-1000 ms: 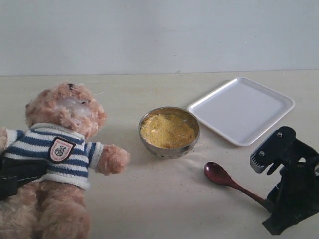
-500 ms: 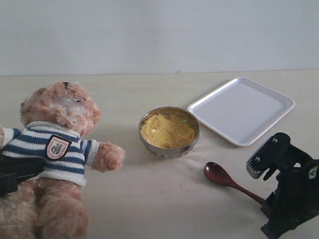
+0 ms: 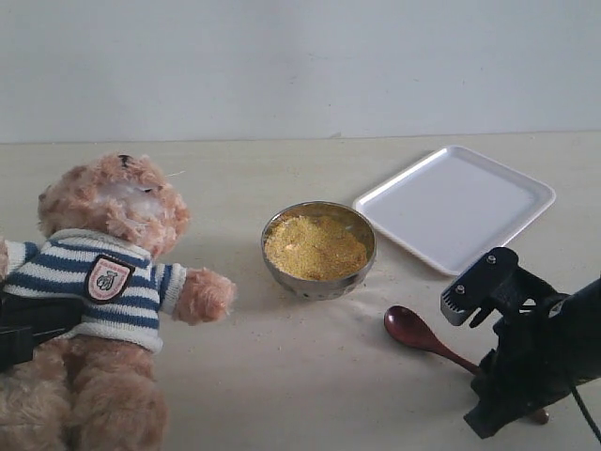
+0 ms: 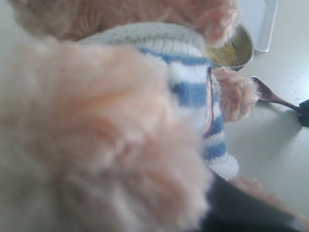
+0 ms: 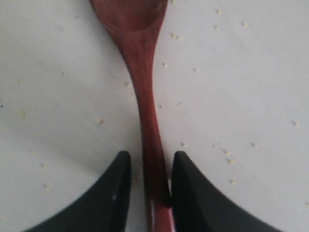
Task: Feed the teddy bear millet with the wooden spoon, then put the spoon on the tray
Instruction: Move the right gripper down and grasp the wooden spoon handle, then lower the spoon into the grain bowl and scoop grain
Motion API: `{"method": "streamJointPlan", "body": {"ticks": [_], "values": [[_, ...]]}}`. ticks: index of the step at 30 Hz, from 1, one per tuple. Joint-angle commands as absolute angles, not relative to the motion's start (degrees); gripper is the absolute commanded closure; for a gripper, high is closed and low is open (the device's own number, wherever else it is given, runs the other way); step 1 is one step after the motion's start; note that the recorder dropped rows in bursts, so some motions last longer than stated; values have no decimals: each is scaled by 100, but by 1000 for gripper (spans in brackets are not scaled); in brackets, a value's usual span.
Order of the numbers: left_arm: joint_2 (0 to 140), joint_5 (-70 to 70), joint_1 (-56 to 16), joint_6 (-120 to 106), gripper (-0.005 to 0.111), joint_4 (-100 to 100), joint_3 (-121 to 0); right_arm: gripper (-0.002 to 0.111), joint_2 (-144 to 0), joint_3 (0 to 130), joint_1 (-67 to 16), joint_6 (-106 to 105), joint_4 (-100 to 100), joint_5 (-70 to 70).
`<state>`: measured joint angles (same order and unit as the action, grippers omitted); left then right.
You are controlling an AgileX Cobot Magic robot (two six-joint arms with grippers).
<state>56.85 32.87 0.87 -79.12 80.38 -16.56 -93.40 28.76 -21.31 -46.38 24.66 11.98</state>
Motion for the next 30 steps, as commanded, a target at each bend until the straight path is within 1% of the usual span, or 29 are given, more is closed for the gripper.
{"method": "streamJointPlan", "body": {"ticks": [1, 5, 9, 13, 14, 15, 16, 17, 18, 19, 21, 24, 25, 30], "values": [[5634, 3280, 102, -7955, 102, 8162, -1654, 108, -9430, 2812, -2123, -4607, 2376, 1814], [5634, 3280, 102, -7955, 102, 8162, -1654, 108, -8922, 2967, -2123, -4485, 2376, 2032], [5634, 3280, 102, -7954, 102, 8270, -1654, 108, -8239, 3686, -2123, -4586, 2376, 3102], [5634, 3302, 102, -7954, 102, 8308, -1654, 108, -8071, 4465, -2123, -4191, 1966, 3869], [5634, 3384, 102, -7954, 102, 8308, -1654, 108, -8071, 4956, -2200, -3825, 1473, 4224], [5634, 3426, 102, -7954, 102, 8335, -1654, 108, -8071, 5157, -2291, -3582, 1187, 4324], [5634, 3453, 102, -7954, 102, 8374, -1654, 108, -8071, 5674, -2642, -3021, 333, 4592], [5634, 3453, 102, -7954, 102, 8374, -1654, 108, -8103, 5931, -2823, -2796, -118, 4714], [5634, 3407, 102, -7954, 102, 8372, -1654, 108, -8271, 6427, -3293, -2347, -1048, 5213], [5634, 3406, 102, -7970, 102, 8397, -1654, 108, -8408, 6603, -3512, -2184, -1499, 5554], [5634, 3406, 102, -7970, 102, 8507, -1654, 108, -9082, 7186, -4195, -1829, -2851, 6716], [5634, 3406, 102, -7982, 102, 8504, -1654, 108, -9636, 7492, -4564, -1741, -3424, 6738], [5634, 3406, 102, -7982, 102, 8504, -1654, 108, -9897, 7625, -4638, -1508, -3884, 6724], [5634, 3406, 102, -8107, 102, 8504, -1654, 108, -10413, 7984, -4651, -1566, -3945, 6509]]}}
